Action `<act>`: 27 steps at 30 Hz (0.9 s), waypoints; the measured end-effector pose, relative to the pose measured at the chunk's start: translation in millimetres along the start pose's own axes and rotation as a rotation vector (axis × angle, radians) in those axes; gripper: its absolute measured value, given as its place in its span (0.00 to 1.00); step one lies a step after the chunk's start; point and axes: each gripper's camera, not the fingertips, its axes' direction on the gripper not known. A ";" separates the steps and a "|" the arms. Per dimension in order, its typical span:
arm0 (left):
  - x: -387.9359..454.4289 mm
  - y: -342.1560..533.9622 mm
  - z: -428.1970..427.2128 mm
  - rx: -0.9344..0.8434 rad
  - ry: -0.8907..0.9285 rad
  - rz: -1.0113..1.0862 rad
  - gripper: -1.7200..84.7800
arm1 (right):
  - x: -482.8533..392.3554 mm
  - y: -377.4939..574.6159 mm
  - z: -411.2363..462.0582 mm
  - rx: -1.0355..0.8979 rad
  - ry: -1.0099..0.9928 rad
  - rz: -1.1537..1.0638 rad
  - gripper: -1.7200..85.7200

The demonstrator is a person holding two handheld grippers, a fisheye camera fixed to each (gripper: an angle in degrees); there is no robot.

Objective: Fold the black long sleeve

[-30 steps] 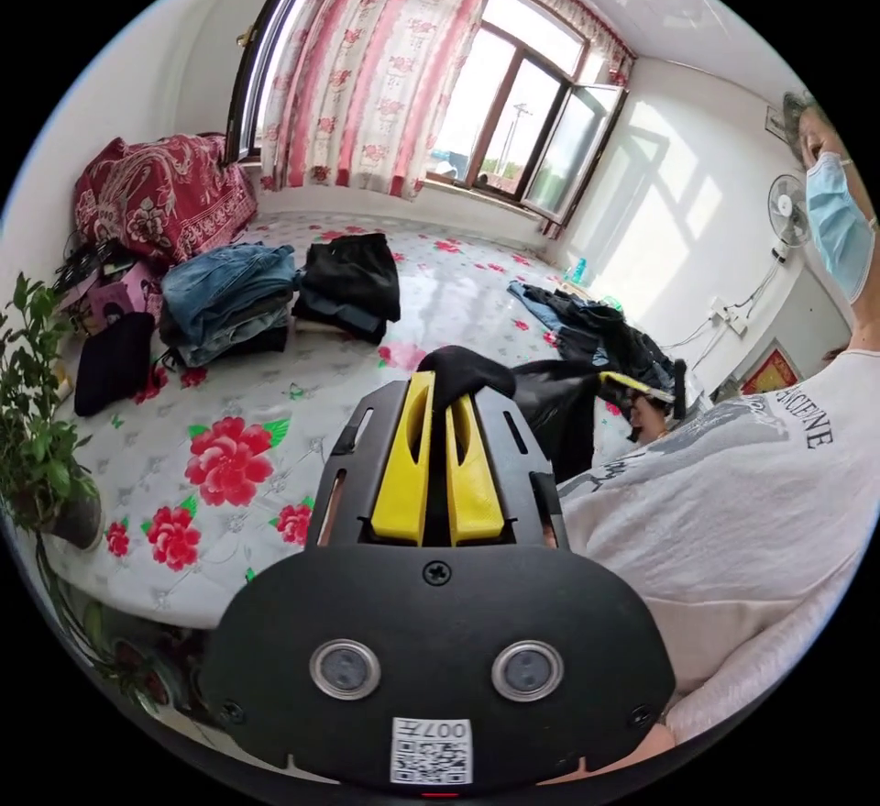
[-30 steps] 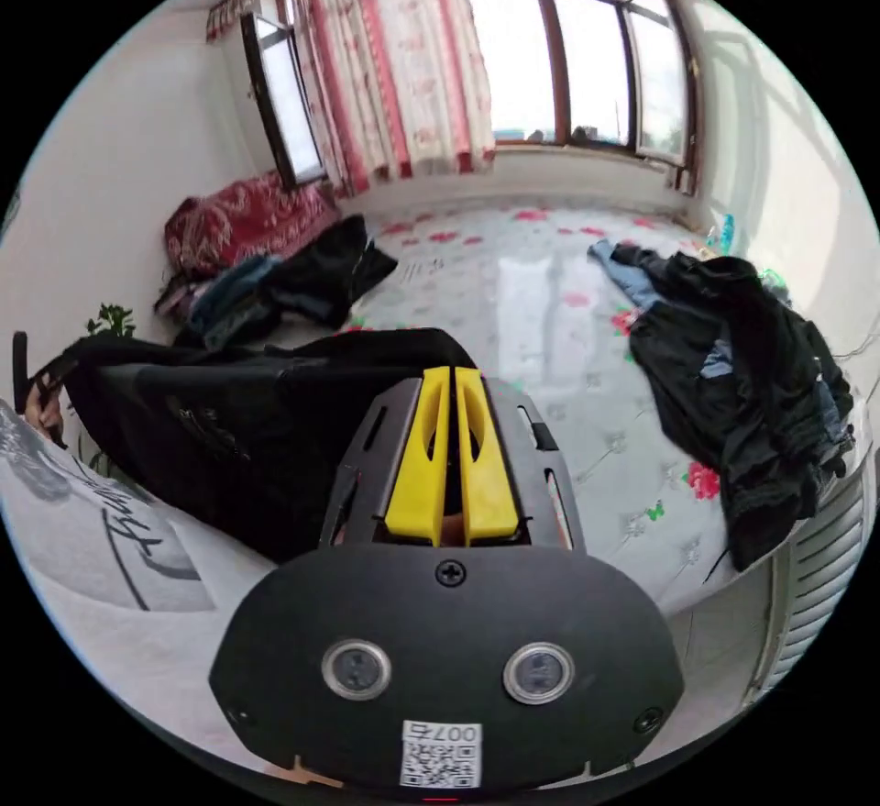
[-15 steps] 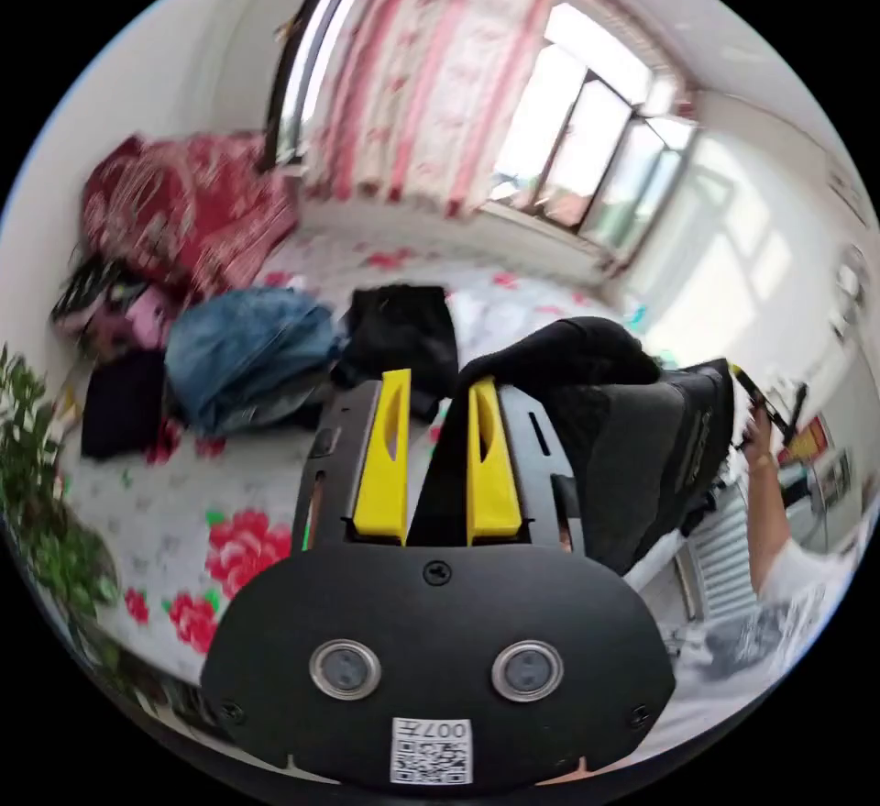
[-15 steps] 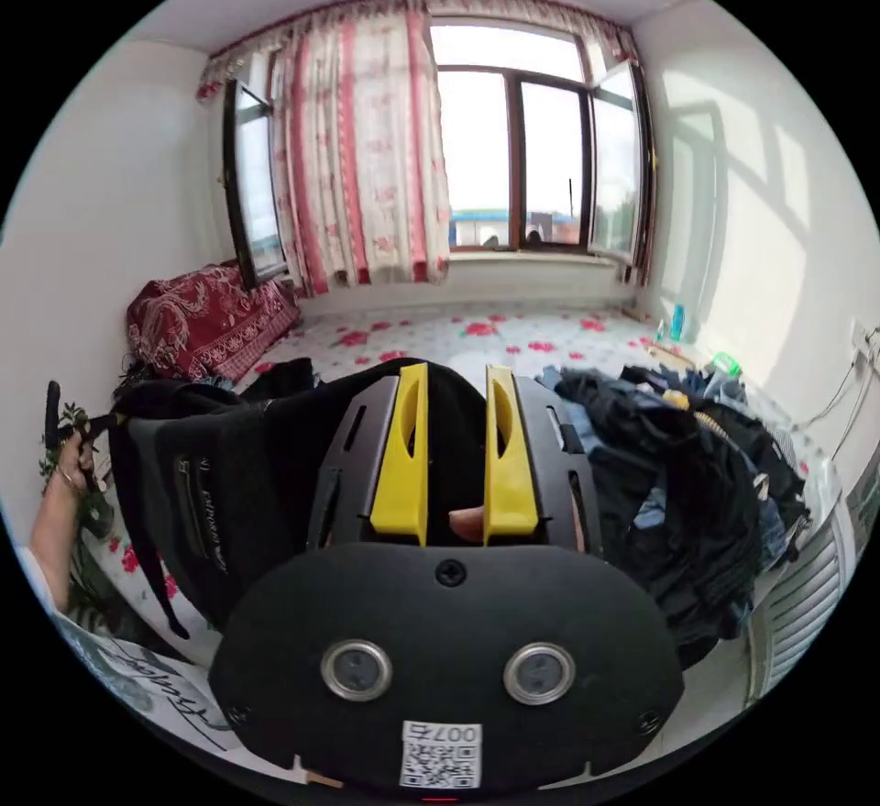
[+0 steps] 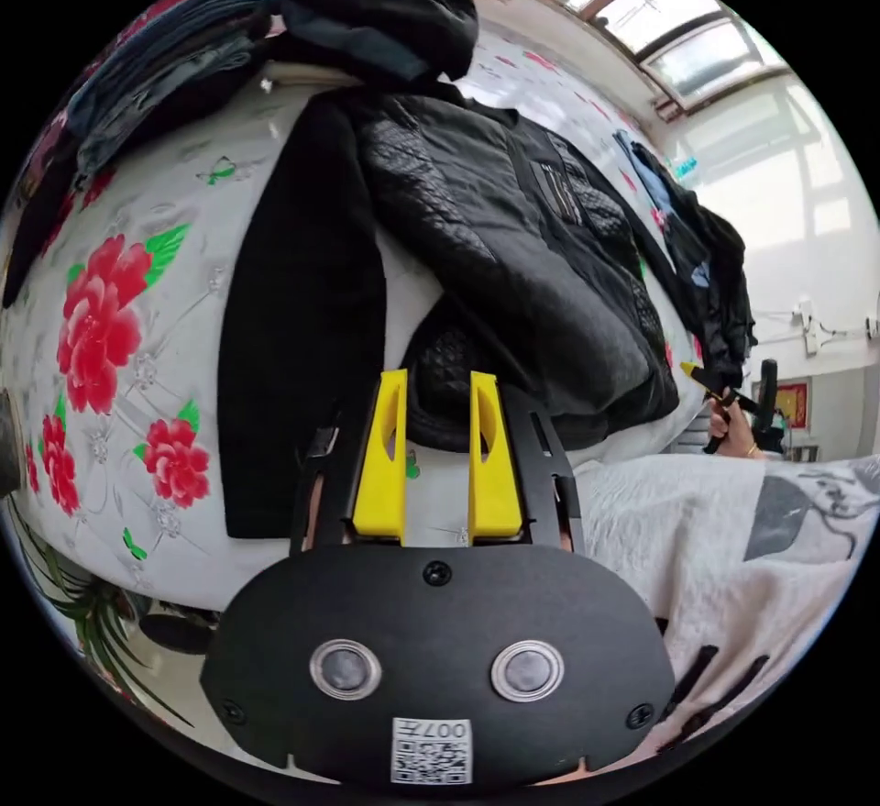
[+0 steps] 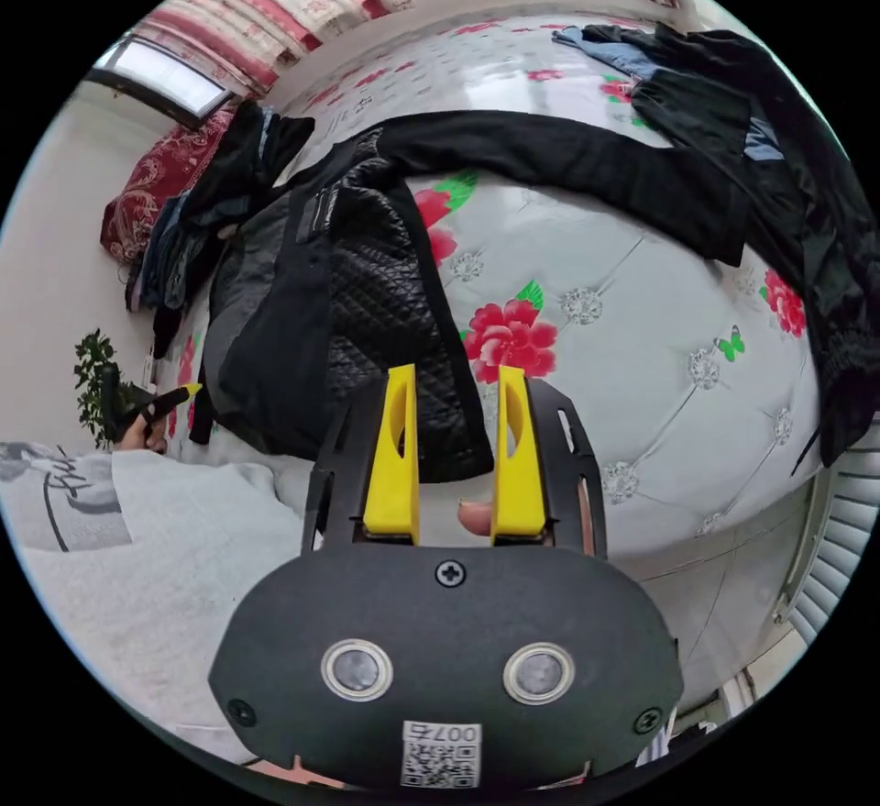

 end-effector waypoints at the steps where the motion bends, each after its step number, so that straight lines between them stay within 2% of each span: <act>1: 6.8 -8.0 5.5 -0.004 -0.012 0.032 0.14 | -0.6 -1.0 1.3 -0.016 0.023 -0.029 0.13; 3: 16.1 -23.2 22.6 -0.064 -0.031 0.073 0.14 | 2.1 -7.6 7.5 -0.057 0.010 -0.051 0.13; 4: 22.9 -32.3 36.4 -0.131 -0.098 0.089 0.13 | 4.5 -13.2 16.2 -0.105 -0.020 -0.051 0.13; 6: 43.7 -39.0 37.1 -0.121 -0.252 0.225 0.10 | 3.6 -18.4 35.0 -0.200 -0.053 -0.060 0.13; 7: 54.2 -44.0 37.1 -0.147 -0.276 0.308 0.06 | -2.3 -17.7 35.9 -0.169 0.027 -0.073 0.12; 9: 57.4 -50.9 32.2 -0.198 -0.279 0.336 0.04 | -11.4 -17.2 41.9 -0.186 0.144 -0.117 0.09; 12: 35.9 -45.8 -6.4 -0.174 -0.165 0.208 0.02 | -16.8 -20.4 35.9 -0.250 0.146 -0.159 0.05; 17: -17.5 18.4 -83.6 -0.065 0.067 -0.084 0.01 | 3.1 0.1 -28.8 -0.037 -0.114 -0.126 0.02; 21: -66.9 79.9 -65.4 -0.055 0.208 -0.422 0.01 | 11.9 25.7 16.8 -0.230 -0.099 -0.097 0.02; 23: -62.8 89.1 -62.4 -0.060 0.156 -0.424 0.01 | 3.6 38.1 28.1 -0.256 -0.050 -0.127 0.02; 25: -41.5 90.7 -51.1 -0.121 -0.008 -0.286 0.02 | -0.3 57.2 43.5 -0.287 0.003 -0.148 0.03; 27: -32.9 94.5 -35.0 -0.189 -0.073 -0.247 0.02 | 3.8 72.2 51.2 -0.290 -0.013 -0.145 0.03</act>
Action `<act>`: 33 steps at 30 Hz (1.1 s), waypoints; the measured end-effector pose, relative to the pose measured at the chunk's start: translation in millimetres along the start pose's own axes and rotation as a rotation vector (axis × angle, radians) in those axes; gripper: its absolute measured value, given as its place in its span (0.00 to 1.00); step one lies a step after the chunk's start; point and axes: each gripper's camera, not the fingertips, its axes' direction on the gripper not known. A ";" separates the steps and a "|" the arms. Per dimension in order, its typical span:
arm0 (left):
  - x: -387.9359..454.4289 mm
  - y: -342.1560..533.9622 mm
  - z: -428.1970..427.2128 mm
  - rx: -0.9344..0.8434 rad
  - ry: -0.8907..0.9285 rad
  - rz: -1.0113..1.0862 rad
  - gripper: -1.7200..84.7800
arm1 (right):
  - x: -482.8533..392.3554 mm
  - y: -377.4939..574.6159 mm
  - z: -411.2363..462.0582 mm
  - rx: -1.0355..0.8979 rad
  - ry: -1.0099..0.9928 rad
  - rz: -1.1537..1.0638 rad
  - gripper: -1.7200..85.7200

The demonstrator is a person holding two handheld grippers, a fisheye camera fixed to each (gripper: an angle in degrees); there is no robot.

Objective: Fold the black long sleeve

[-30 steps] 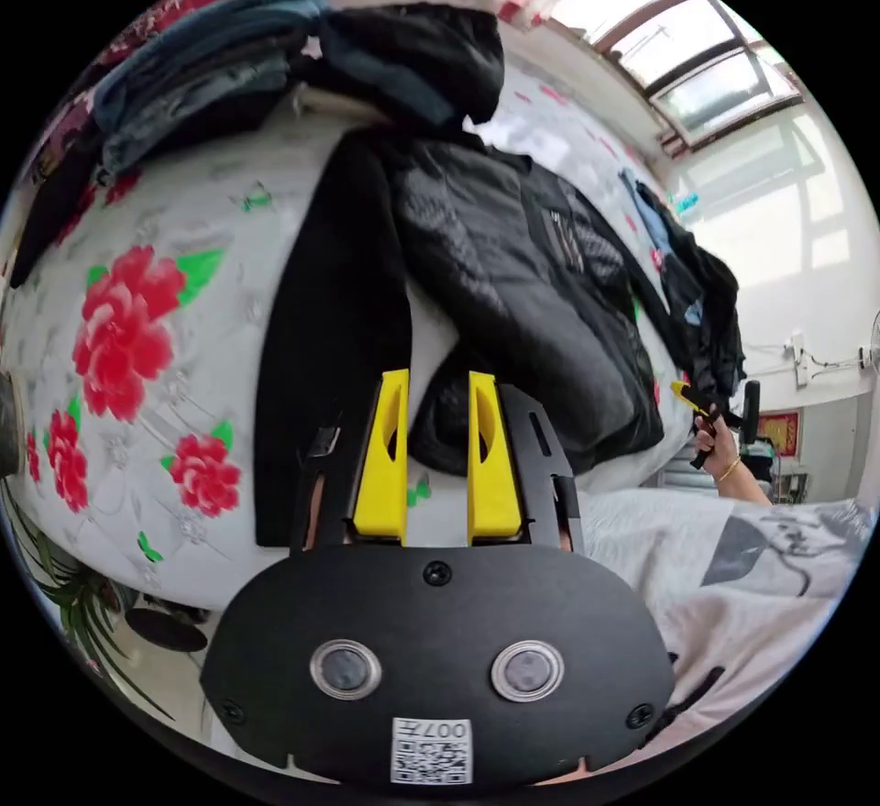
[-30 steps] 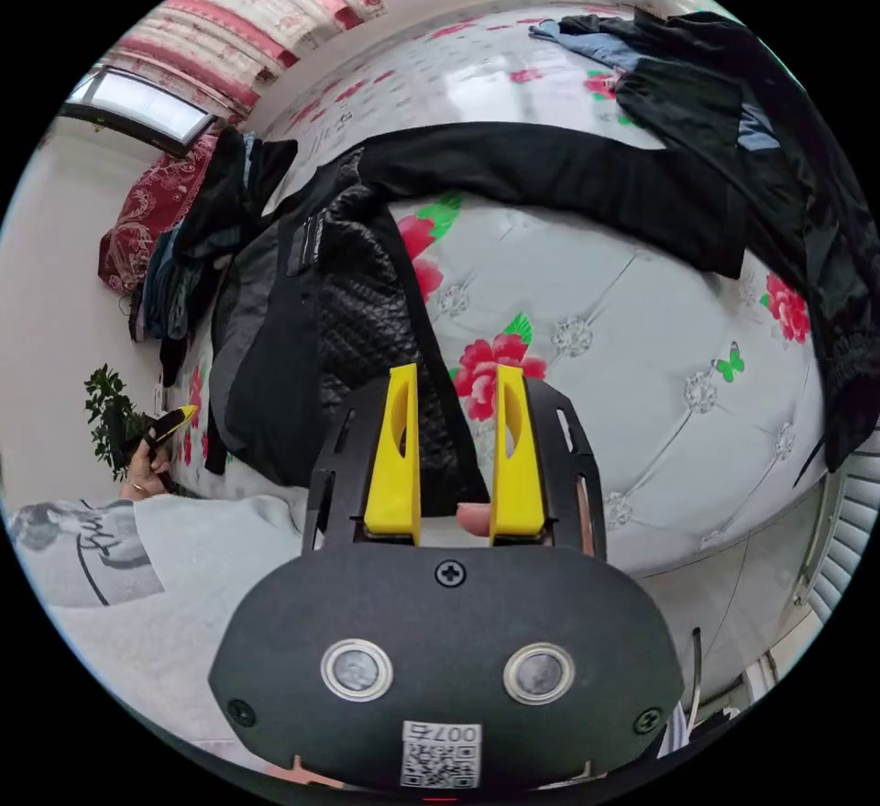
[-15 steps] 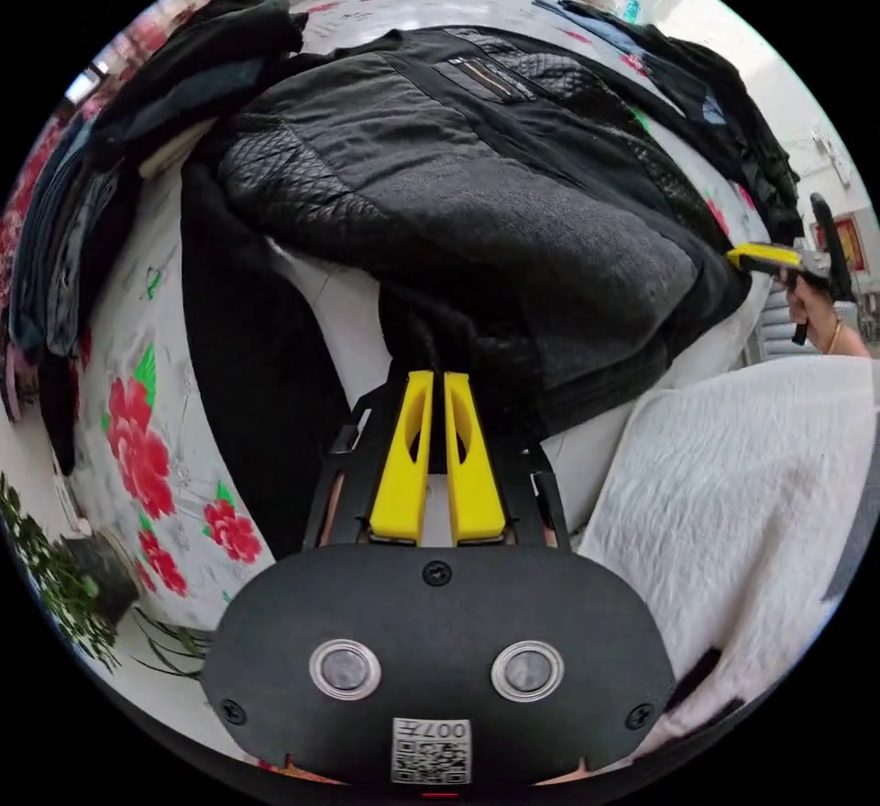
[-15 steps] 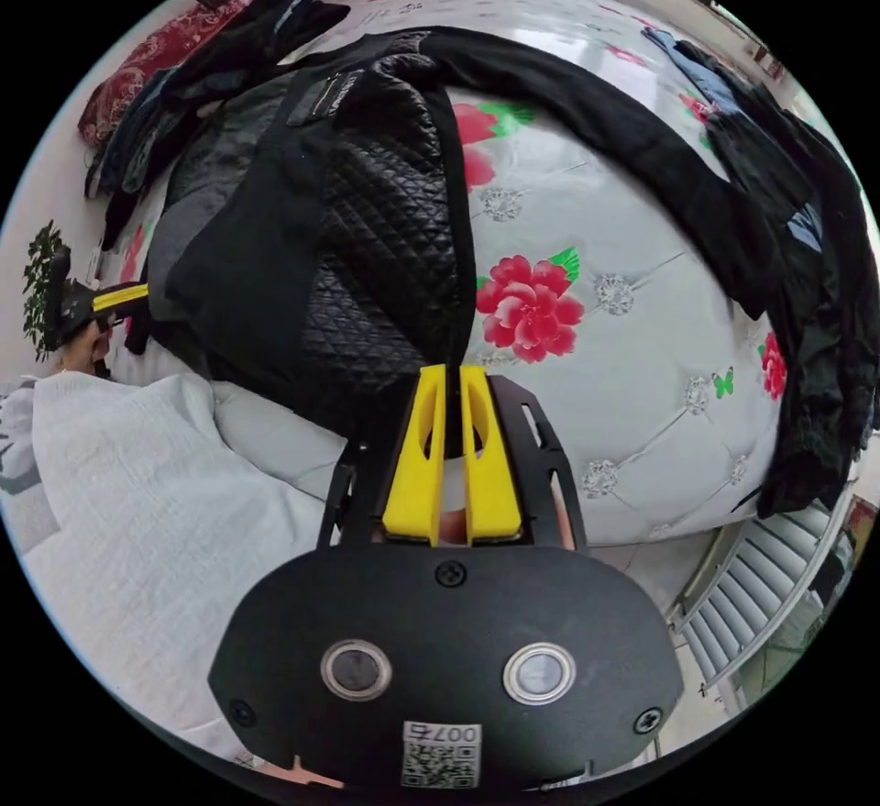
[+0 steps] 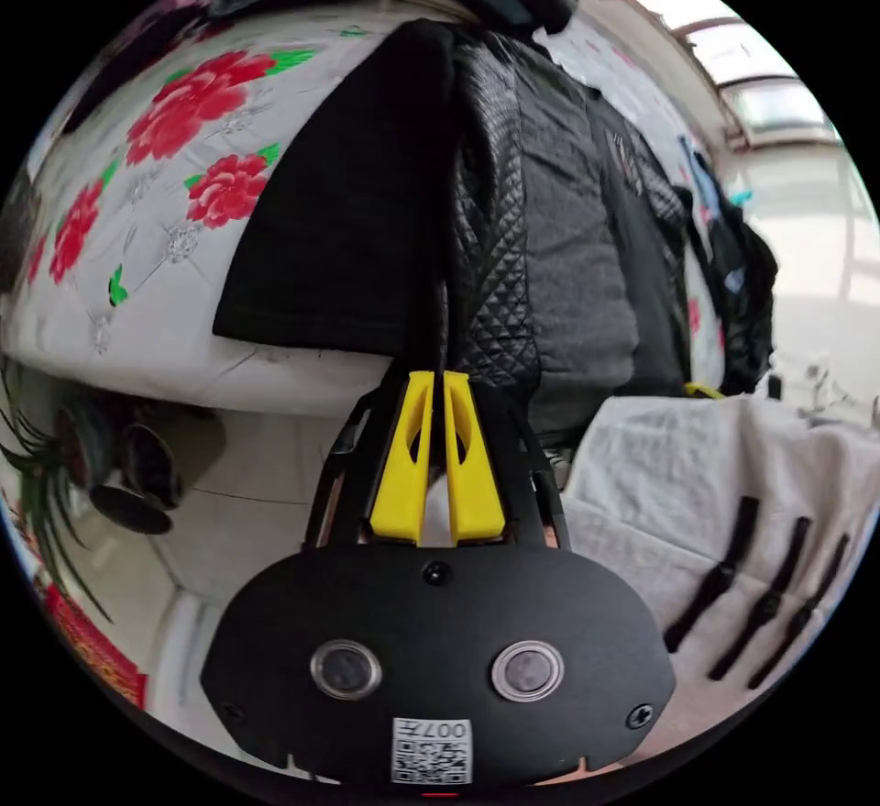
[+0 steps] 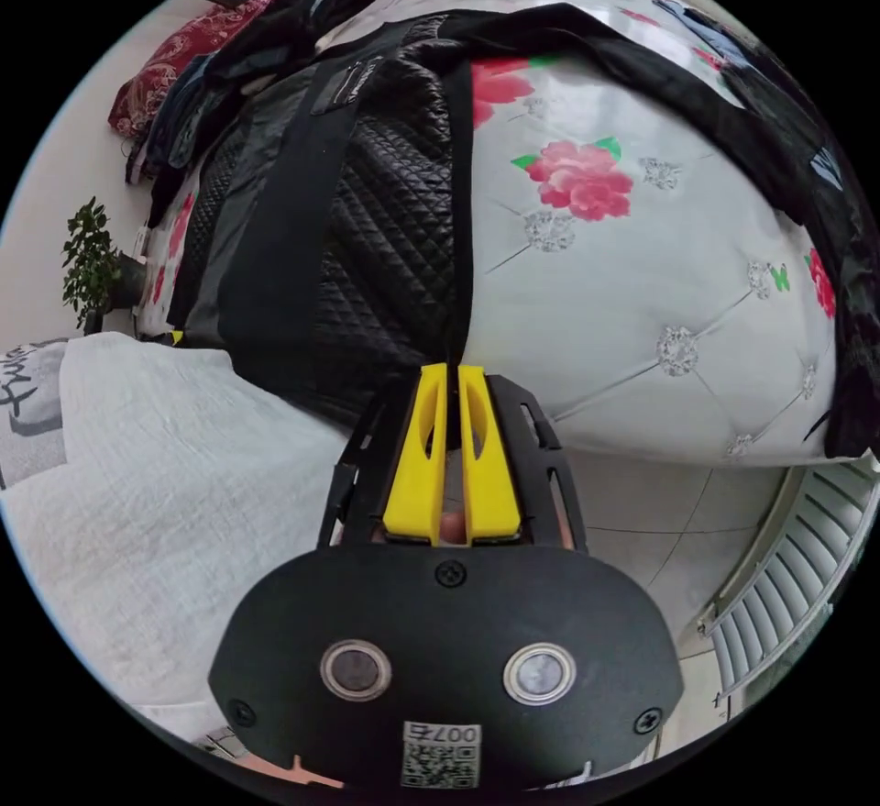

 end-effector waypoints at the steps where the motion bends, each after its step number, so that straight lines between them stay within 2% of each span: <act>1: 0.2 4.8 3.6 0.010 0.003 -0.027 0.02 | 4.9 8.0 2.7 0.010 -0.029 0.028 0.04; 5: -7.0 28.8 -5.1 0.103 0.041 -0.179 0.07 | 15.2 21.2 -1.3 0.012 -0.036 0.053 0.09; 7: -8.4 49.8 -15.7 0.141 0.024 -0.249 0.12 | 26.3 16.3 -29.6 0.148 0.070 0.054 0.11; 10: -5.5 69.6 -34.0 0.200 0.000 -0.269 0.12 | 56.6 -19.0 -66.9 0.318 0.129 0.082 0.12; 13: -6.3 75.6 -50.7 0.251 -0.016 -0.337 0.11 | 87.4 -82.3 -85.1 0.377 0.191 0.094 0.13; 18: 1.0 71.7 -73.1 0.345 0.014 -0.420 0.12 | 115.1 -179.4 -75.2 0.341 0.326 0.121 0.15; 21: 10.0 60.2 -78.8 0.351 0.002 -0.414 0.12 | 126.6 -215.0 -53.7 0.263 0.324 0.124 0.15; 23: 14.3 50.5 -79.2 0.344 -0.005 -0.401 0.12 | 135.1 -223.8 -37.6 0.190 0.336 0.125 0.16; 24: 15.5 43.2 -78.6 0.337 -0.004 -0.396 0.12 | 142.7 -220.8 -41.2 0.235 0.307 0.132 0.17; 29: 7.0 -0.5 -70.8 0.316 0.036 -0.370 0.12 | 194.8 -210.2 -56.1 0.145 0.322 0.372 0.17; 31: -1.3 -31.4 -66.8 0.296 0.043 -0.353 0.12 | 183.6 -199.0 -85.6 0.255 0.415 0.382 0.16; 33: -6.6 -54.4 -63.5 0.288 0.038 -0.335 0.12 | 160.7 -194.0 -111.2 0.388 0.407 0.349 0.15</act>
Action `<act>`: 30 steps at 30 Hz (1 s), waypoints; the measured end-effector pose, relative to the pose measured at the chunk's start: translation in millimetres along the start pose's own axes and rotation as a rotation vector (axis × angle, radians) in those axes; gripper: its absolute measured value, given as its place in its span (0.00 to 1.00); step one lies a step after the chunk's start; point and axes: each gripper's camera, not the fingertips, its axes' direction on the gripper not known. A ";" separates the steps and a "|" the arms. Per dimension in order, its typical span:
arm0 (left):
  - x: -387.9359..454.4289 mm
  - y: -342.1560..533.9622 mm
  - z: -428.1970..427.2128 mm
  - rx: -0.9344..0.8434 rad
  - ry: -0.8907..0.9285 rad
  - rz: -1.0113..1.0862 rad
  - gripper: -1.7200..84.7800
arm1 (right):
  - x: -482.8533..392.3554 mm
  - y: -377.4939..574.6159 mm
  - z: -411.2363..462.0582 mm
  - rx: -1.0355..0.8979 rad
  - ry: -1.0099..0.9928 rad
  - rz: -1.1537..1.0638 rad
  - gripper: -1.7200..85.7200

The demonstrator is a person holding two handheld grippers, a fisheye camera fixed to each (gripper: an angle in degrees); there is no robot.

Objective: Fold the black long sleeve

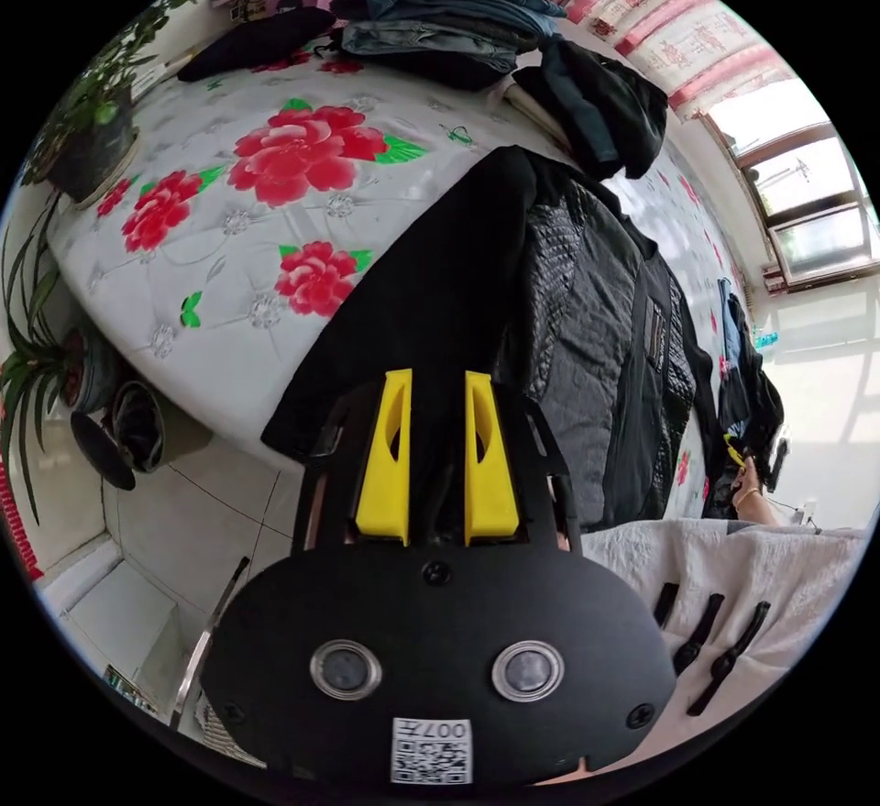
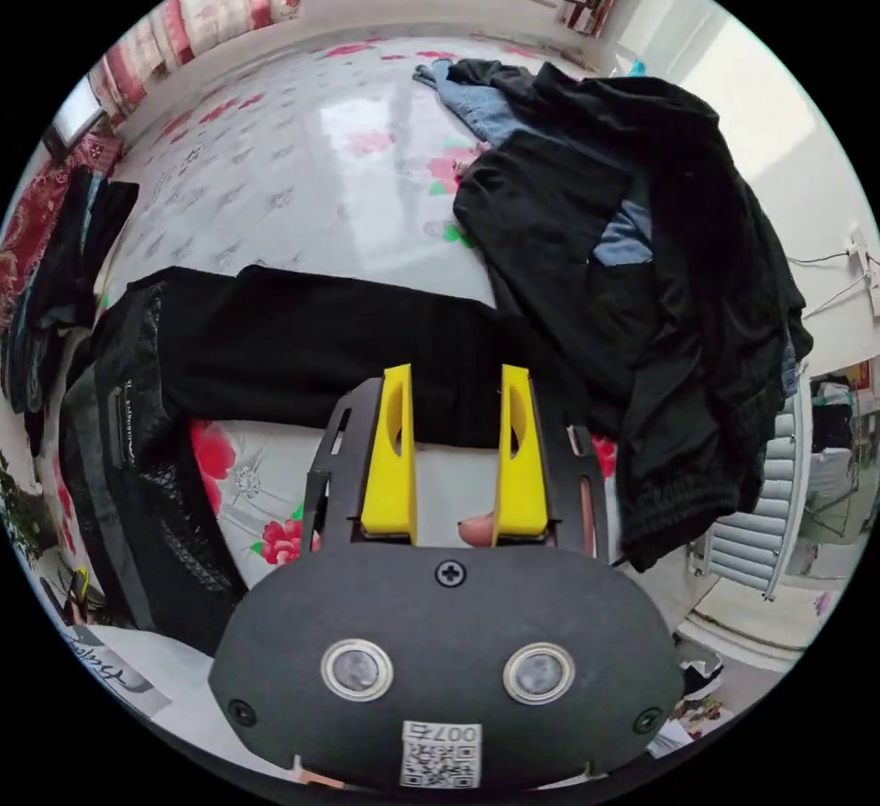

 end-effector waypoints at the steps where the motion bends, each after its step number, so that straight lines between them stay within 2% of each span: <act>1: 1.6 -12.6 8.1 -0.010 -0.009 0.010 0.13 | -14.7 -1.6 -18.0 0.079 -0.105 -0.026 0.14; 2: 2.5 -18.3 12.6 -0.018 -0.014 0.014 0.13 | -25.2 -3.1 -24.0 0.107 -0.174 -0.049 0.14; 3: 4.7 -28.3 22.4 -0.035 -0.022 0.022 0.13 | -53.2 -8.6 -28.7 0.124 -0.328 -0.120 0.13; 6: 12.8 -46.6 47.1 -0.084 -0.031 0.043 0.13 | -151.6 -29.8 -12.7 0.051 -0.632 -0.327 0.12; 8: 21.5 -52.1 53.8 -0.107 -0.135 0.077 0.10 | -215.7 -43.9 8.3 -0.020 -0.775 -0.415 0.11; 10: 45.4 -55.6 60.9 -0.160 -0.266 0.297 0.06 | -296.3 -62.0 42.5 -0.114 -0.907 -0.480 0.11; 13: 58.8 -55.5 64.3 -0.159 -0.350 0.436 0.04 | -376.9 -79.1 86.5 -0.198 -0.949 -0.485 0.10; 18: 34.0 -69.8 59.6 -0.109 -0.442 0.311 0.01 | -452.4 -91.9 149.3 -0.357 -0.845 -0.536 0.08; 23: 2.6 -79.4 55.6 -0.079 -0.583 0.215 0.01 | -487.8 -108.9 143.0 -0.353 -0.936 -0.658 0.03; 26: -26.9 -84.2 44.0 -0.044 -0.553 0.060 0.01 | -492.4 -148.3 128.3 -0.259 -0.970 -0.603 0.02; 30: -56.9 -89.3 29.4 0.013 -0.416 -0.100 0.01 | -524.7 -178.9 145.7 -0.397 -0.837 -0.631 0.03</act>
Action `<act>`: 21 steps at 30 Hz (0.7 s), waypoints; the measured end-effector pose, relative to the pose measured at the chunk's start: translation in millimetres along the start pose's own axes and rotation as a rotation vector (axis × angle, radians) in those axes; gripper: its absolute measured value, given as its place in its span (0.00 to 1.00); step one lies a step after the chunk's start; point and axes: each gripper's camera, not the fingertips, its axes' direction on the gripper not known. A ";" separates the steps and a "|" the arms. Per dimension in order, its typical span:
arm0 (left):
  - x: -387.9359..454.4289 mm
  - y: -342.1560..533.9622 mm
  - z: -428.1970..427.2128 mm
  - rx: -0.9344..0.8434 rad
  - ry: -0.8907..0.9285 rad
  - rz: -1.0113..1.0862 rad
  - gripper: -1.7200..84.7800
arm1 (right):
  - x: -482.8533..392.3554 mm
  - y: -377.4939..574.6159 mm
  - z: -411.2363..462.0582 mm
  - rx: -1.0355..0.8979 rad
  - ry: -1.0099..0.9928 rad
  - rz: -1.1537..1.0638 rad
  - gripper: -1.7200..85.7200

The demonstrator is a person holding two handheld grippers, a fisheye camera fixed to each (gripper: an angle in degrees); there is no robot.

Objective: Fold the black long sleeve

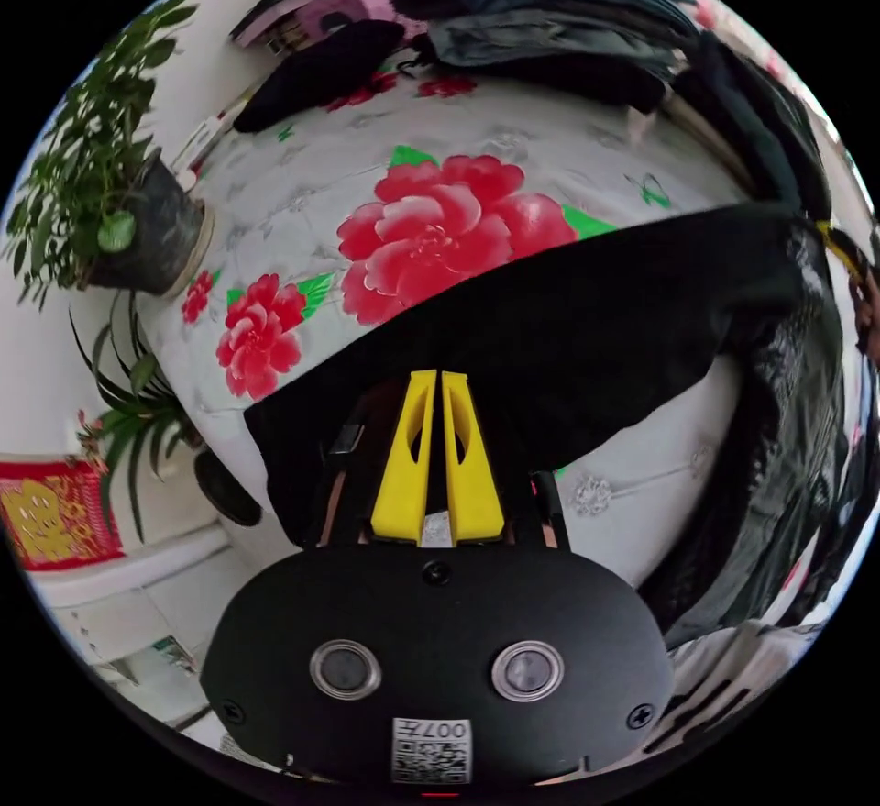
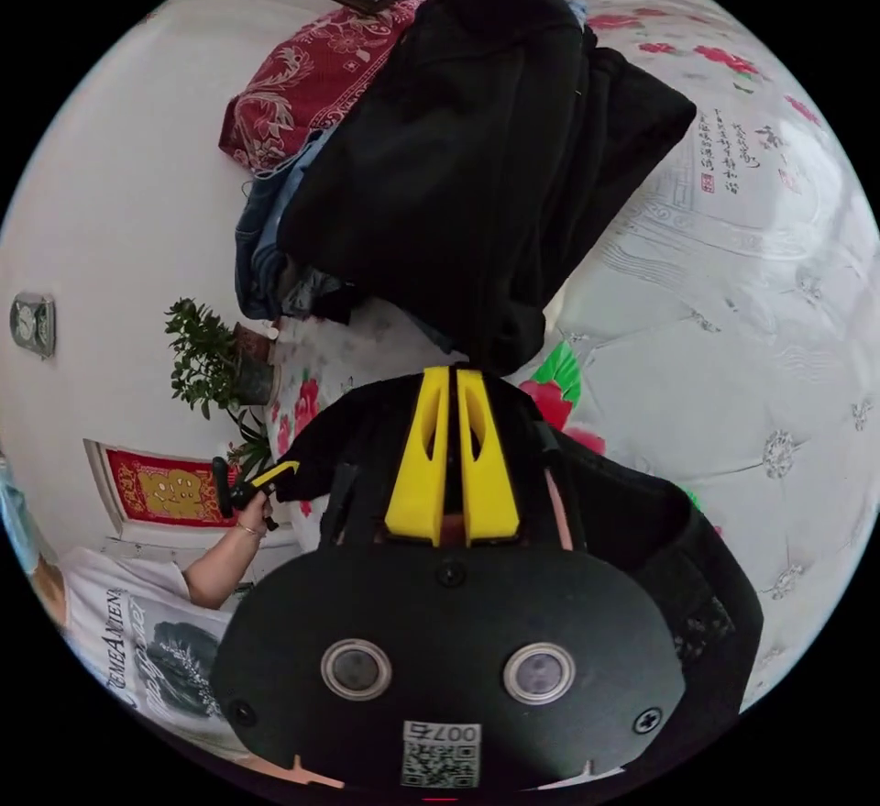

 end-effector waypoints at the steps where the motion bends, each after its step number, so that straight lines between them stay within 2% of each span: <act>1: -4.1 -0.5 -0.4 0.001 0.023 -0.020 0.01 | 3.5 -5.3 11.1 -0.058 0.021 0.017 0.03; 8: -20.3 13.7 -9.1 0.026 0.075 -0.043 0.01 | 16.4 4.9 23.0 -0.099 -0.097 0.042 0.04; 13: -26.0 29.2 -30.4 0.086 0.039 -0.064 0.01 | 5.9 10.8 63.4 -0.169 -0.013 0.020 0.03; 17: -30.7 39.9 -48.5 0.138 0.074 -0.038 0.01 | -12.3 8.6 60.5 -0.091 0.059 -0.042 0.02; 19: -24.9 46.8 -54.5 0.151 0.136 0.017 0.01 | -26.7 0.6 35.1 0.074 0.088 -0.063 0.02; 21: -11.8 51.1 -53.0 0.140 0.182 0.077 0.01 | -31.7 -8.5 23.3 0.134 0.085 -0.046 0.02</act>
